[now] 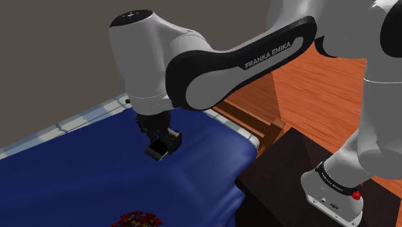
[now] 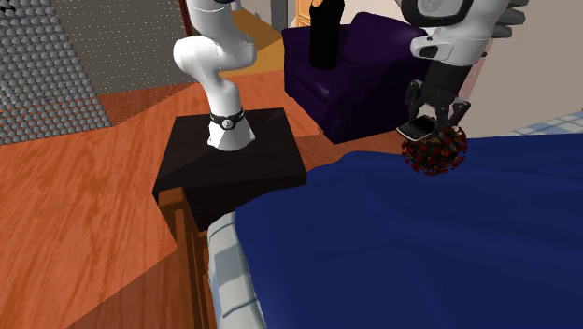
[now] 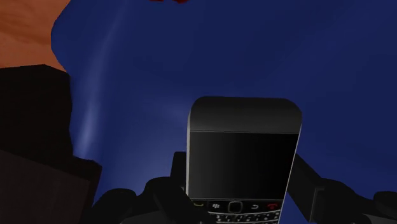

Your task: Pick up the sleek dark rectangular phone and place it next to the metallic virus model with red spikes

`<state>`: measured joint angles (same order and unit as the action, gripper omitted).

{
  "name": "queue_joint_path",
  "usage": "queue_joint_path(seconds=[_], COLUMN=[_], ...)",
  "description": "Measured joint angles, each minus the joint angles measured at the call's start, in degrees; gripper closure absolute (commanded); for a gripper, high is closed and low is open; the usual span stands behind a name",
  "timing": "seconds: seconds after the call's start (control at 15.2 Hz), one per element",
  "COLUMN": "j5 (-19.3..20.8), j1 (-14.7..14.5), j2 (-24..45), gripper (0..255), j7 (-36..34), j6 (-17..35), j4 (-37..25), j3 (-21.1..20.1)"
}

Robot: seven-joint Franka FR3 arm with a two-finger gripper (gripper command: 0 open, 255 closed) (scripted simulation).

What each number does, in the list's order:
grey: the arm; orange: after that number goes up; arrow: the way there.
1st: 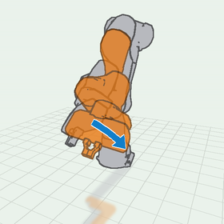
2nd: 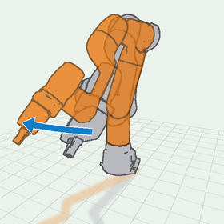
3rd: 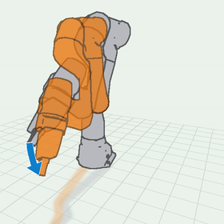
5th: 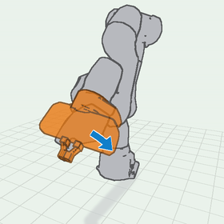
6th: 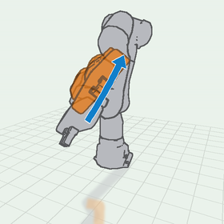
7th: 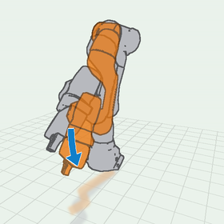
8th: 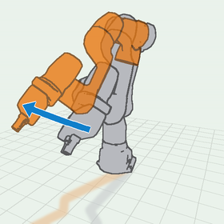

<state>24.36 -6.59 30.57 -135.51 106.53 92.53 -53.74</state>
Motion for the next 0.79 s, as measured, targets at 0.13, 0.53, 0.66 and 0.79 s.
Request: queue_joint_path(seconds=[0.13,0.53,0.66,0.79], j5=[2.27,8.06,8.85,9.12], j1=[-5.38,-23.75,-26.57,-26.78], j2=[4.58,20.24,22.96,23.66], gripper=[255,255,255,255], j7=[-1.38,-1.93,-1.75,-2.03], j6=[-3.19,-14.29,-15.49,-14.62], j4=[-7.43,-36.5,-41.0,-40.75], j3=[1.92,7.96,8.91,9.14])
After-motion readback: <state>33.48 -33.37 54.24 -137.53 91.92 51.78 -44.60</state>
